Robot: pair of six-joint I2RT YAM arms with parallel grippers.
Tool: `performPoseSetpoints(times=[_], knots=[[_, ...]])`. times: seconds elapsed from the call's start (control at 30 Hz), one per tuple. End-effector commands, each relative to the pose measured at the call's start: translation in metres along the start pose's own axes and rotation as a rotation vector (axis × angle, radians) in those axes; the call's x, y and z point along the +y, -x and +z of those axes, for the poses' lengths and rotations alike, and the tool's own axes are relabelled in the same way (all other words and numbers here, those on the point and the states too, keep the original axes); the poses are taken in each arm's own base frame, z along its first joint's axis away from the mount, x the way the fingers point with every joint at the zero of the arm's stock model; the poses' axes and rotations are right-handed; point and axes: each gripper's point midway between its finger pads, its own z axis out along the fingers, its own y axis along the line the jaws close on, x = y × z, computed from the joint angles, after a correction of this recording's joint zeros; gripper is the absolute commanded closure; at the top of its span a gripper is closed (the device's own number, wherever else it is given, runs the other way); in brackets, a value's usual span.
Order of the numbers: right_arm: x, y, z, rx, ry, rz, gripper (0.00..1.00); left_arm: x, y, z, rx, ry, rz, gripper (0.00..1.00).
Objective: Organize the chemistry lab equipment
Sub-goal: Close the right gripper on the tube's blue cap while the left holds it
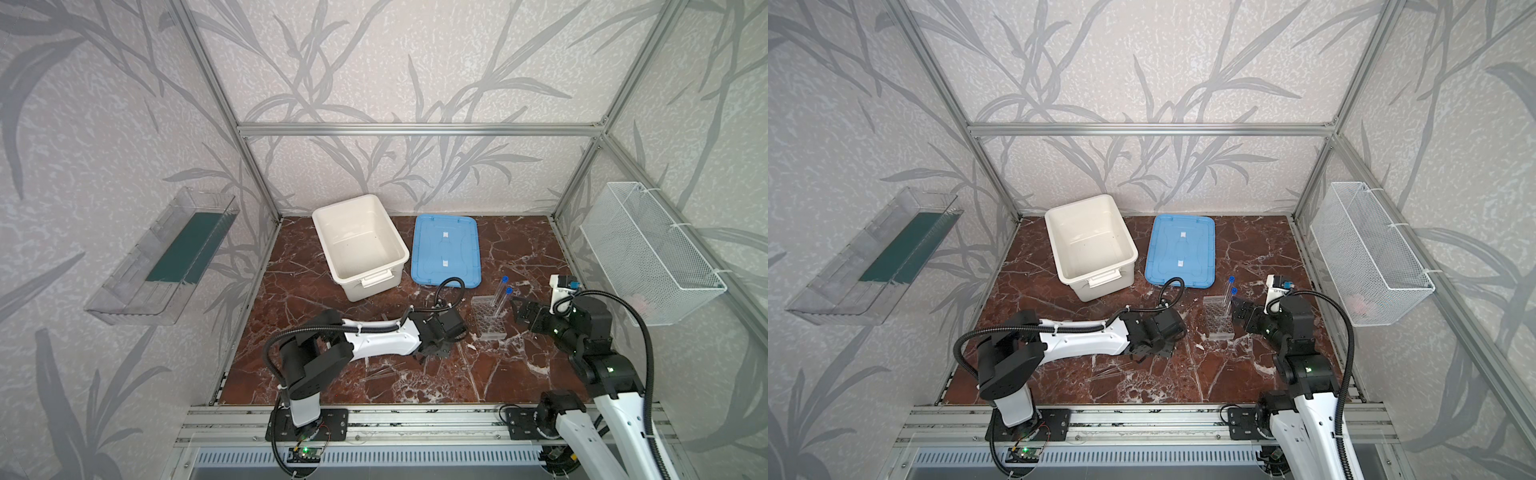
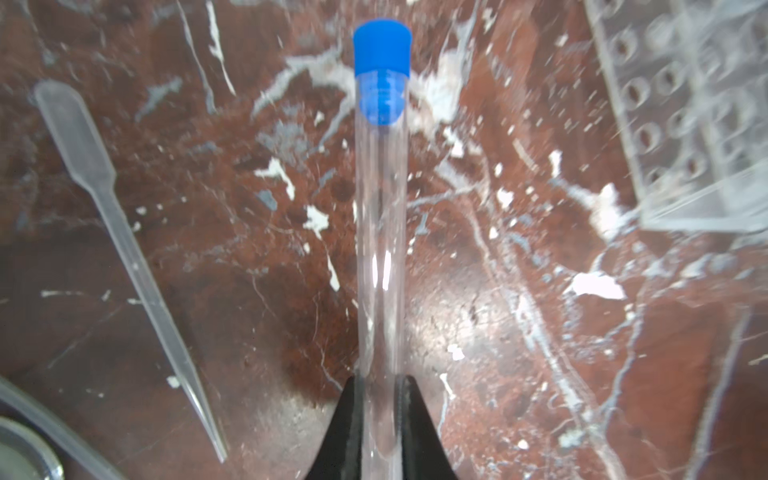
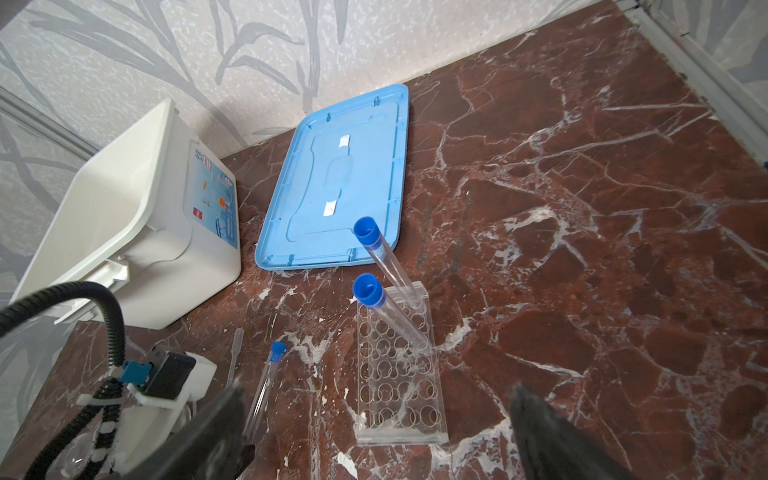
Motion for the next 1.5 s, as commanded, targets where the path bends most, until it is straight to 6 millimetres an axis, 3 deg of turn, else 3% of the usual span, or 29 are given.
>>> performPoseSetpoints(times=[0.0,0.33,0.67,0.83,0.97,1.37,1.47], knots=[[0.015,0.002,0.004,0.007,0.090,-0.014,0.04,-0.010,0.013,-0.008,-0.058,-0.071,-0.009,0.87],[0.056,-0.009,-0.001,0.033,0.291,0.072,0.08,-0.039,0.034,-0.063,-0.338,-0.409,0.121,0.87],[0.116,-0.052,0.029,0.212,0.345,-0.107,0.15,-0.037,0.031,-0.084,-0.434,-0.509,0.135,0.86],[0.141,-0.060,0.051,0.276,0.397,-0.101,0.23,-0.038,0.031,-0.087,-0.441,-0.518,0.135,0.86],[0.150,-0.053,0.059,0.256,0.420,-0.073,0.31,-0.037,0.029,-0.085,-0.434,-0.511,0.140,0.86],[0.149,-0.054,0.071,0.258,0.399,-0.050,0.57,-0.038,0.030,-0.088,-0.439,-0.515,0.146,0.86],[0.149,-0.055,0.071,0.264,0.399,-0.048,0.60,-0.037,0.030,-0.089,-0.442,-0.513,0.147,0.86]])
